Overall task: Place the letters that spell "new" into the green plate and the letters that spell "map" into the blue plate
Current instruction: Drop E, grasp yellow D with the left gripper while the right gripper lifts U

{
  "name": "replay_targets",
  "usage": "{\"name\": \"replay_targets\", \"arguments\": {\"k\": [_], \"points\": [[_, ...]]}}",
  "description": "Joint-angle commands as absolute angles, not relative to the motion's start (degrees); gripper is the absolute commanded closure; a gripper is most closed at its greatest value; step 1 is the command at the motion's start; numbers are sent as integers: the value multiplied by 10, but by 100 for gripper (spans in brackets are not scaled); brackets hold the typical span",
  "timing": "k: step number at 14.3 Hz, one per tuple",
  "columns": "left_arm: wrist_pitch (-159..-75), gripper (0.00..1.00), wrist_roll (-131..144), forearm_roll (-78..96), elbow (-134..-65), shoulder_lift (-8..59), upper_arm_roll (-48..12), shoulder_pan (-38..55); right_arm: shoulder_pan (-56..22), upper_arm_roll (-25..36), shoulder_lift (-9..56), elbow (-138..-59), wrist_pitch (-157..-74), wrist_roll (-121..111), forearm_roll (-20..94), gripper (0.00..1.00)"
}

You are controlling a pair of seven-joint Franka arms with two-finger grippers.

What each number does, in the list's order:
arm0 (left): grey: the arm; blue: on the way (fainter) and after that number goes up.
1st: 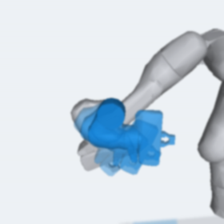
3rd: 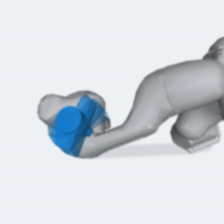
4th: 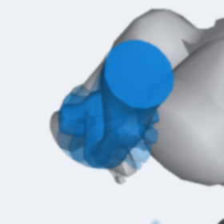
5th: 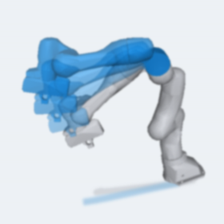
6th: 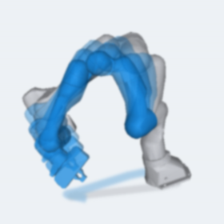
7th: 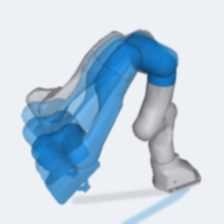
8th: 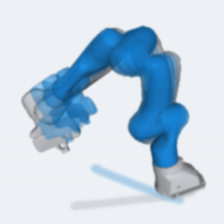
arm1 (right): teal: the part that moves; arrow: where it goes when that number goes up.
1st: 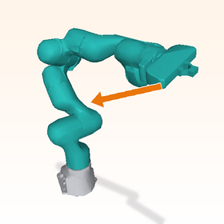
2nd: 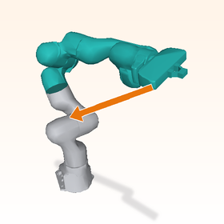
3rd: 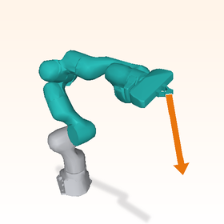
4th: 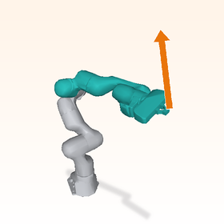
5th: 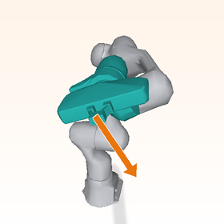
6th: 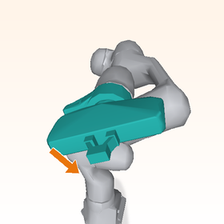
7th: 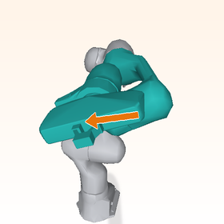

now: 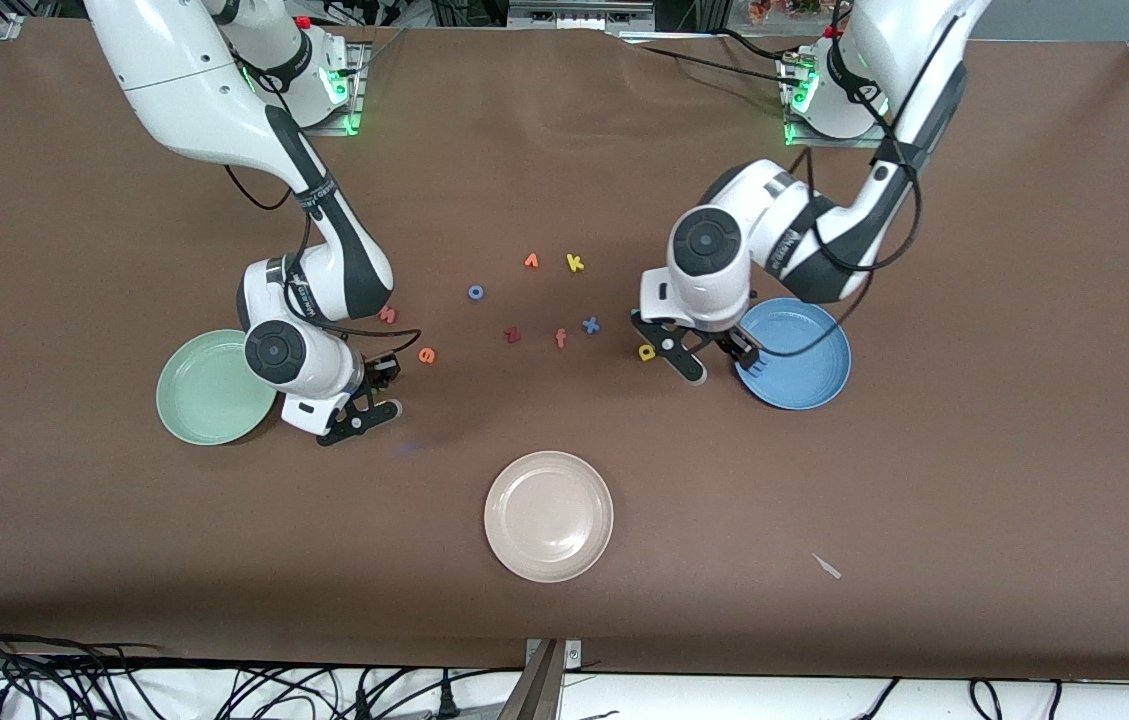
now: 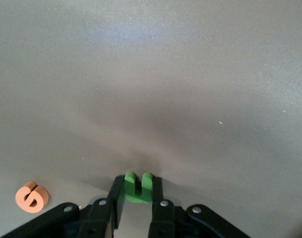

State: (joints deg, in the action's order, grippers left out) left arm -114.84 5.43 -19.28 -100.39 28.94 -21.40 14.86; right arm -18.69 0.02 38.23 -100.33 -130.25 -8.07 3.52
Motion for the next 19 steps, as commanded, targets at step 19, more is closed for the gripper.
{"name": "replay_targets", "arguments": {"k": [19], "points": [[-1389,36,399,-196,-1043,396,-206,178,-115,34,324,-904,-1129,-110,60,90]]}}
